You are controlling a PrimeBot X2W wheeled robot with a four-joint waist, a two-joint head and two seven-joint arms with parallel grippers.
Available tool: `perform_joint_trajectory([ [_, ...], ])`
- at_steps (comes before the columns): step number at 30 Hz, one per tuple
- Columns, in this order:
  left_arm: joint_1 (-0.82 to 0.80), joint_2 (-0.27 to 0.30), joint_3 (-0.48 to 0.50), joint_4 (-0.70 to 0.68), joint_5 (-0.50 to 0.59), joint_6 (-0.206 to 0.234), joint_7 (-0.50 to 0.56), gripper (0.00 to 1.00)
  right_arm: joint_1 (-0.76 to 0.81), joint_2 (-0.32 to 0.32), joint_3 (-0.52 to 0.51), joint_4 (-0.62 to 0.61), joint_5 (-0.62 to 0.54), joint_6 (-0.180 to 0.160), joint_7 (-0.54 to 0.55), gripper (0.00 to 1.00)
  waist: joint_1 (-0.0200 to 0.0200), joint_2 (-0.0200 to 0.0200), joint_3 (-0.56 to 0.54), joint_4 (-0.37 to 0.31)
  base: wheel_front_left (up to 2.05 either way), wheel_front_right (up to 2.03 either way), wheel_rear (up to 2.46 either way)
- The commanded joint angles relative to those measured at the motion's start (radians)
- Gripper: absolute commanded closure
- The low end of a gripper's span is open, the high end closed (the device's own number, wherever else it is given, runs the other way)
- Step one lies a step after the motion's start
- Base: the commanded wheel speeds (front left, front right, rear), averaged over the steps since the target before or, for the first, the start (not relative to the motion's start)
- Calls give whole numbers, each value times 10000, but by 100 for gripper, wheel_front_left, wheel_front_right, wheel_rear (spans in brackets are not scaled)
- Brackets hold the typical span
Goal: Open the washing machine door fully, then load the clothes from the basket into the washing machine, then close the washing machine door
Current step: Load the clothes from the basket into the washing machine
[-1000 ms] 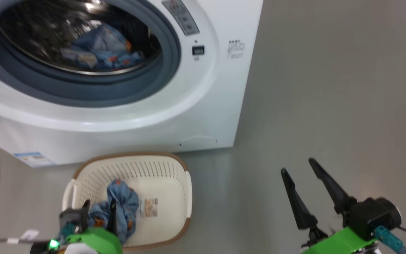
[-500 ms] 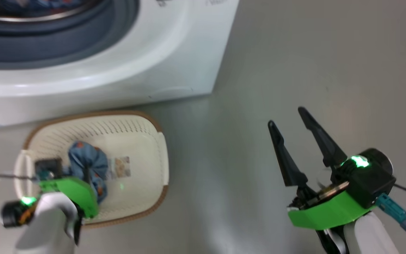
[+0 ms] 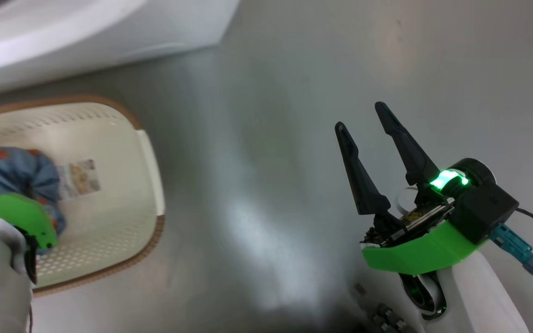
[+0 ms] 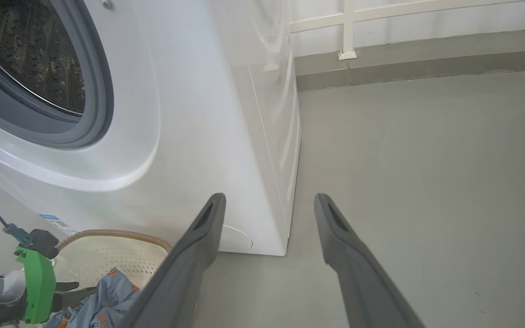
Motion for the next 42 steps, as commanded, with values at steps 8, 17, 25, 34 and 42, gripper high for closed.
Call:
perform_joint_trajectory([
  [8,-317,1040,319,191,-148,317,125,0,-163,18,282,-306,283,16,-126,0,0,0,1902,-1160,0,0,0],
  [17,-485,1270,217,308,-125,841,544,67,-229,18,343,-370,399,16,-128,0,0,0,2179,-1165,0,0,0],
  [25,-491,1243,182,338,-208,982,479,100,-293,18,310,-326,364,16,-129,0,0,0,2140,-1050,0,0,0],
  [34,-352,929,239,312,-429,920,-140,100,-224,18,203,-229,172,16,-129,0,0,0,1752,-723,0,0,0],
  [42,245,214,323,-51,-627,810,-1307,100,22,18,44,115,-365,16,-129,0,0,0,621,100,0,0,0],
])
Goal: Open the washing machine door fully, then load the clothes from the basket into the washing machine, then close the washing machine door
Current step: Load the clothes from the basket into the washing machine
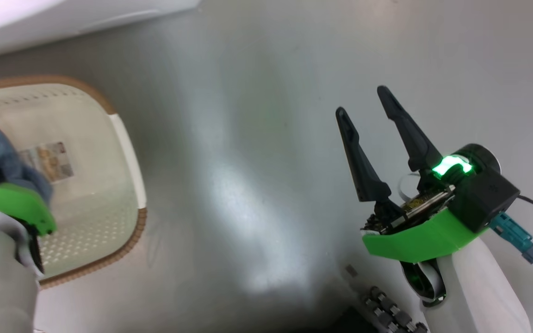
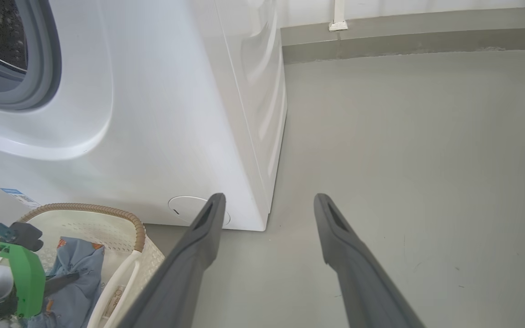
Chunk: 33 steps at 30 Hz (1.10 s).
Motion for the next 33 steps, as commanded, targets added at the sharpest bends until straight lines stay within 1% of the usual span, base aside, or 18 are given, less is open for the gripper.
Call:
perform_joint_trajectory([
  [1,514,328,193,-66,-44,-47,-106,100,531,13,140,-159,-100,16,-47,0,0,0,-537,470,0,0,0],
  [5,996,-1,266,-681,-28,-74,-243,100,779,-5,14,48,-386,16,-47,0,0,0,-1237,921,0,0,0],
  [10,1925,-366,637,-2507,252,82,-254,100,1110,-174,-234,219,-580,16,9,0,0,0,-2081,1492,0,0,0],
  [14,2776,-700,976,-3892,610,63,-256,100,1422,-231,-420,274,-661,16,198,0,0,0,-2825,1877,0,0,0],
  [20,3895,-1192,1374,-5682,1287,-321,-257,100,1994,-248,-691,296,-679,16,489,0,0,0,-3996,2385,0,0,0],
  [24,4631,-1414,1568,-6780,1742,-593,-257,100,2423,-217,-775,201,-735,16,689,0,0,0,-4779,2579,0,0,0],
  [30,5820,-1537,1717,-8397,2332,-902,-257,100,2947,-158,-796,20,-731,16,941,0,0,0,-5838,2646,0,0,0],
  [33,6370,-1557,1696,-9081,2576,-971,-257,100,3212,-126,-872,-86,-748,16,1059,0,0,0,-6291,2678,0,0,0],
])
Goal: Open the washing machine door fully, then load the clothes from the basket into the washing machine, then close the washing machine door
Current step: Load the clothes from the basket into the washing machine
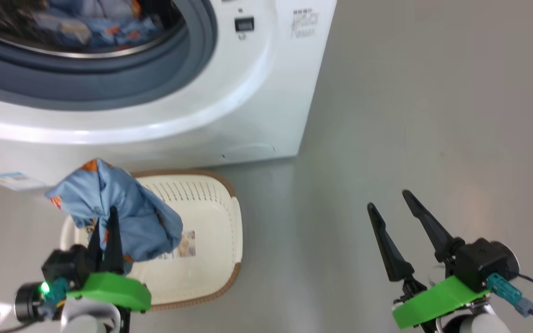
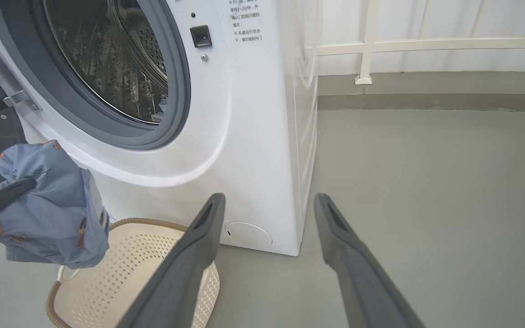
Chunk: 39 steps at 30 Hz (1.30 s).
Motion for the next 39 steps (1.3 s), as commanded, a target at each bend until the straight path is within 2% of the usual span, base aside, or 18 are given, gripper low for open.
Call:
perform_joint_trajectory([
  [1,368,178,310,-582,160,-106,-121,100,294,42,156,-337,-86,16,57,0,-1,0,-1221,402,0,0,0],
  [9,1488,376,-40,-1915,534,-150,-2,100,1092,109,-67,-745,-244,16,381,0,-1,0,-2248,473,0,0,0],
  [21,2478,623,-307,-3471,641,24,721,100,1674,147,-163,-1418,-466,16,788,0,-1,0,-3025,490,0,0,0],
  [39,3101,823,-304,-4089,465,261,1172,100,2292,168,-385,-1667,-380,16,1003,0,-1,0,-3723,460,0,0,0],
])
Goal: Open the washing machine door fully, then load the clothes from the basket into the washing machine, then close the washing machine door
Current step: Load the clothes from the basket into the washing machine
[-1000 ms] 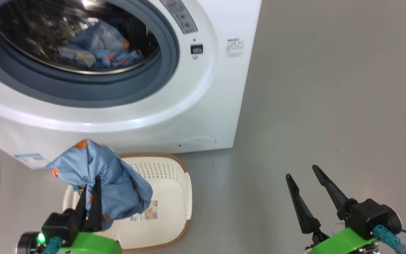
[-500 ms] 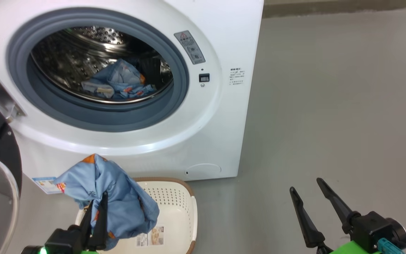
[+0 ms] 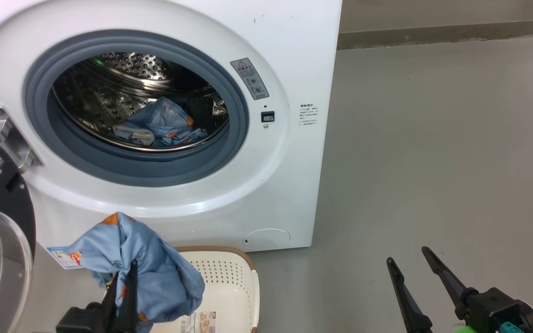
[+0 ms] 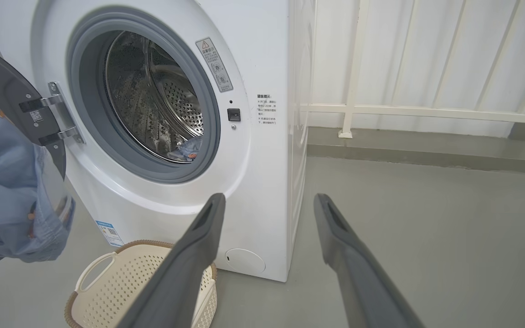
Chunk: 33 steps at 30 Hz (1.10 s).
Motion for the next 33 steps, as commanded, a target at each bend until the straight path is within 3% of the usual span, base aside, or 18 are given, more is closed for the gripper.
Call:
perform_joint_trajectory([
  [1,-169,166,345,-332,-20,90,21,100,-184,-37,211,-291,29,16,-15,0,0,0,-4,8,0,0,0],
  [24,-685,226,209,-24,-139,124,-56,100,-257,-36,205,-297,51,16,-35,0,0,0,121,52,0,0,0],
  [33,-1739,-55,328,1069,-512,52,-315,100,-715,-36,439,-523,-104,16,-5,0,0,0,1030,-199,0,0,0],
])
